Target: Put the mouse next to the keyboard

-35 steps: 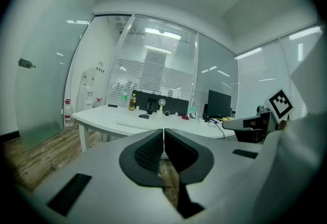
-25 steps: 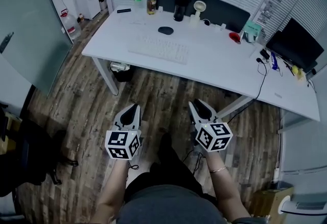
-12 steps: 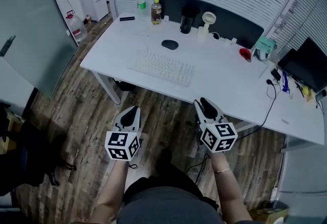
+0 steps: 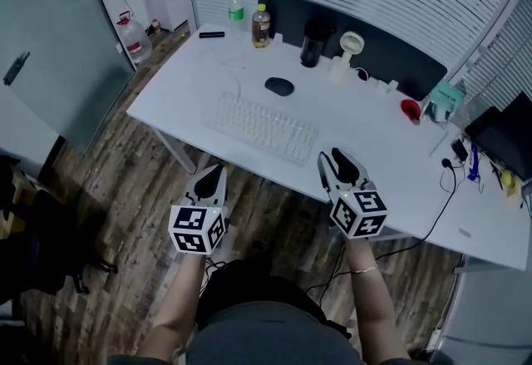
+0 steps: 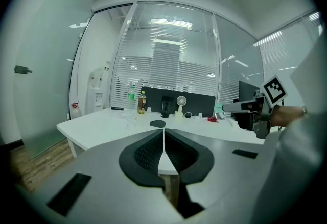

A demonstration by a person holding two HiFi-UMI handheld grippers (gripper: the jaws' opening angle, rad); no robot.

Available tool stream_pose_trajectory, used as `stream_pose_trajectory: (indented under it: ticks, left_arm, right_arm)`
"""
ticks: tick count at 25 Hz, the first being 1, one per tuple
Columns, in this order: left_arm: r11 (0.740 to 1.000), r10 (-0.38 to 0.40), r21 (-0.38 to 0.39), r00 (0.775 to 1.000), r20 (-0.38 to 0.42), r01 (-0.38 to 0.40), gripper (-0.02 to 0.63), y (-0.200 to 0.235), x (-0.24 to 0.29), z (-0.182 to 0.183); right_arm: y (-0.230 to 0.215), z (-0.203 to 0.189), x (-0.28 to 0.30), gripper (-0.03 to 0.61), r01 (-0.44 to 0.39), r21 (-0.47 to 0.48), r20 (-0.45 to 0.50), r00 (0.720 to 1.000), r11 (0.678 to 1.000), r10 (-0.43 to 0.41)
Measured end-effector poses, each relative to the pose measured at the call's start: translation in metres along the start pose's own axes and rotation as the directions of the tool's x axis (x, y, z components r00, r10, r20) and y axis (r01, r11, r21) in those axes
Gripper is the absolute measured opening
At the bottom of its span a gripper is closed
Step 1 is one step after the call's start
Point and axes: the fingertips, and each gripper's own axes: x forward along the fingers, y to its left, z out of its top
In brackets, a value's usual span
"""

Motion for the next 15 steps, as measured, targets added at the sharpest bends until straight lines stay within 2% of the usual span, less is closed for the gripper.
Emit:
stream_pose_trajectory:
  ticks: [15]
  left_arm:
    - [0.999, -0.007, 0.034, 0.999, -0.039, 0.009, 0.029, 0.033, 0.1, 0.023]
  right_arm:
    - [-0.053, 0.006, 0.089, 0.14, -0.025, -0.092, -0.082, 0.996, 0.995, 0.018]
